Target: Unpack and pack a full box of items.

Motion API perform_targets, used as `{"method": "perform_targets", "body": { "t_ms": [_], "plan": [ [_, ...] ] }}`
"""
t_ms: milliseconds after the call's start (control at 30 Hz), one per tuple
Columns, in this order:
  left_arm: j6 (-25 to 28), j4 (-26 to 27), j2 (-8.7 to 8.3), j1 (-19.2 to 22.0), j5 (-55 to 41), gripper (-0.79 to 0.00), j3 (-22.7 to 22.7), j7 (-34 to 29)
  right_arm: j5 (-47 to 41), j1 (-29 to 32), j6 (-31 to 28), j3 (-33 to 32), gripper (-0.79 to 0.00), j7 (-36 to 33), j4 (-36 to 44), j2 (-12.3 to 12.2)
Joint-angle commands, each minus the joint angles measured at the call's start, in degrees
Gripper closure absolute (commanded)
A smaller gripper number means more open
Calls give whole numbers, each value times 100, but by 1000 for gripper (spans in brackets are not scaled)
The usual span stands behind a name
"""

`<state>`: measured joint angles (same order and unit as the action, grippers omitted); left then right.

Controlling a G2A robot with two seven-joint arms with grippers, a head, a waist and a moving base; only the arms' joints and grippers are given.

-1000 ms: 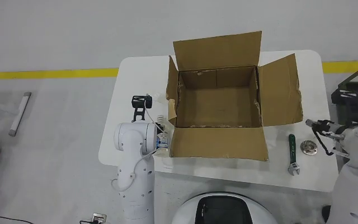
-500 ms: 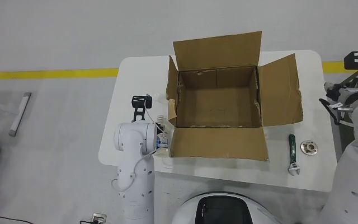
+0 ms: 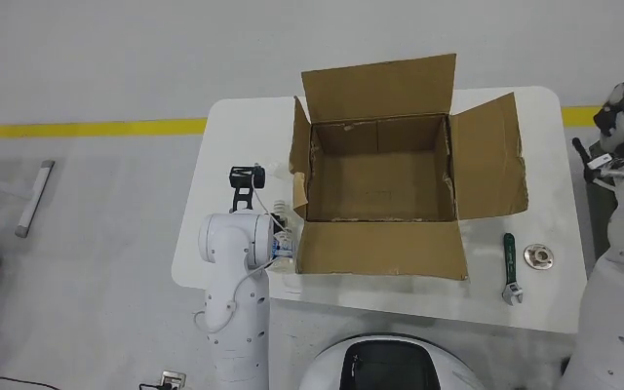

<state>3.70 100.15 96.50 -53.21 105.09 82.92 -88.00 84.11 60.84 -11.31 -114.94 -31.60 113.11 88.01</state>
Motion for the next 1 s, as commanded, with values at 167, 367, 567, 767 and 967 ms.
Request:
{"method": "perform_targets", "body": {
  "t_ms": [167,367,567,767,967],
  "plan": [
    [0,0,0,0,0,-785,0,0,25,273,-781,39,0,1198,-13,-117],
    [0,0,0,0,0,-785,0,0,-24,368,-956,56,0,1363,-3,-194],
    [-1,283,-8,-180,-627,-785,192,0,-24,368,-956,56,0,1363,-3,-194],
    [363,601,-47,-570,-1520,-785,436,0,-24,368,-956,56,0,1363,-3,-194],
    [465,781,-102,-849,-1926,-785,504,0,-24,368,-956,56,0,1363,-3,-194]
  ]
}}
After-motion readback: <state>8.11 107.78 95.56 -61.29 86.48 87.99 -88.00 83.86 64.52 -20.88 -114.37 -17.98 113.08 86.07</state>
